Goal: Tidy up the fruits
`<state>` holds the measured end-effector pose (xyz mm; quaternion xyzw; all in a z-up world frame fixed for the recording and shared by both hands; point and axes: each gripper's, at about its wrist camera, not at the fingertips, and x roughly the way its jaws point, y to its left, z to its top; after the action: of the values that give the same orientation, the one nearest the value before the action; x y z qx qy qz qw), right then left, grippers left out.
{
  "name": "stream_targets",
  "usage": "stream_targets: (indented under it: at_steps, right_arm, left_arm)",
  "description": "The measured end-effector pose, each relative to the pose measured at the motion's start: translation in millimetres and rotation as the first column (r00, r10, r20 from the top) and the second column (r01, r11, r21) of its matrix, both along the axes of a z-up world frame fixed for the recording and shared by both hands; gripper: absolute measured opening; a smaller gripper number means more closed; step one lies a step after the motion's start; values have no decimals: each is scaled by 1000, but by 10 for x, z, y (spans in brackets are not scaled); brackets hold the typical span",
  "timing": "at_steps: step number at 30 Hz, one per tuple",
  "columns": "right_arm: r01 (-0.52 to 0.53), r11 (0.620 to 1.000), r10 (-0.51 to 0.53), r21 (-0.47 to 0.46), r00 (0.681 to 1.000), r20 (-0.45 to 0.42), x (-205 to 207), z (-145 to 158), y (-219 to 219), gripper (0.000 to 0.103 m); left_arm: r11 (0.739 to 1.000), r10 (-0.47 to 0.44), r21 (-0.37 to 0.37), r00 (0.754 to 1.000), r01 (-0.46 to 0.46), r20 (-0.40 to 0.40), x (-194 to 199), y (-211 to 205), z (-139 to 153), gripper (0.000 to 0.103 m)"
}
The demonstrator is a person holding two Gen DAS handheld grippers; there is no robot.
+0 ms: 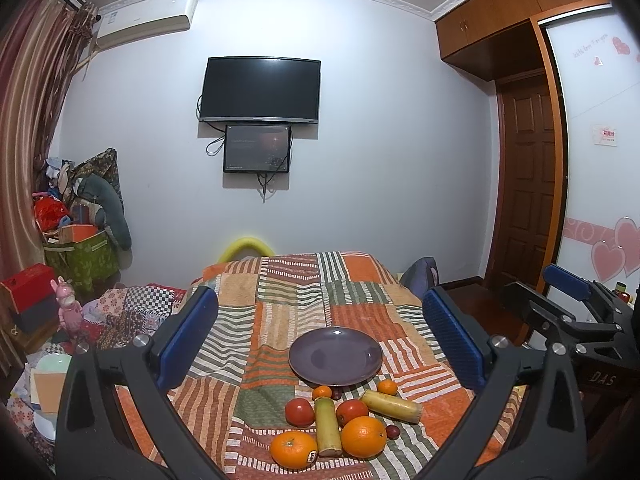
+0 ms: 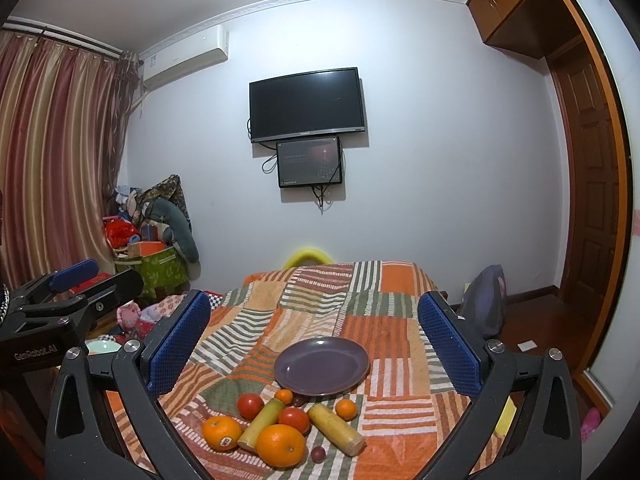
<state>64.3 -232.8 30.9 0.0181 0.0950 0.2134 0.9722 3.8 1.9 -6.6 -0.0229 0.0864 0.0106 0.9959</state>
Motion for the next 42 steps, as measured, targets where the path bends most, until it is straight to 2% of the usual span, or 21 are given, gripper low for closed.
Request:
stream_targets:
  at_steps: [16,18,20,23,27,32,34,38,42]
  right_arm:
    - [-22,1000,22,-10,1000,-3,30,-36,21,102]
    - [-37,999,36,-25,999,-16,58,-60,48,97]
    - [-45,998,44,-39,999,-29,85,-84,57,89]
    - [-59,997,55,-58,997,-60,149,-141,71,86]
    - [-78,994,69,-73,990,-121,261,-243,47,76]
    - [-102,992,83,-77,972,-220,415,-401,13,65]
    - [-114,989,86,-93,961,-261,496,-475,13,57]
    - [-156,981,109,-116,936,-336,624,-625,42,56]
    - [-193,969,117,-157,911,-395,680,-802,120,56]
  left_arm:
    - [999,-41,-6,999,41,-16,49,-9,-39,102]
    - [999,-41,6,999,41,-28,69,-7,-50,94]
    - [999,-42,19,997,43,-59,136,0,-74,81]
    - [998,-58,8,993,60,-106,233,48,-130,72]
    - [999,-46,16,986,50,-162,343,124,-222,65]
    - [999,-37,19,966,43,-254,514,285,-377,58]
    - [999,-18,35,957,30,-288,582,358,-458,56]
    - [999,2,48,930,16,-367,722,519,-657,56]
    - [999,-6,43,891,28,-455,884,652,-887,56]
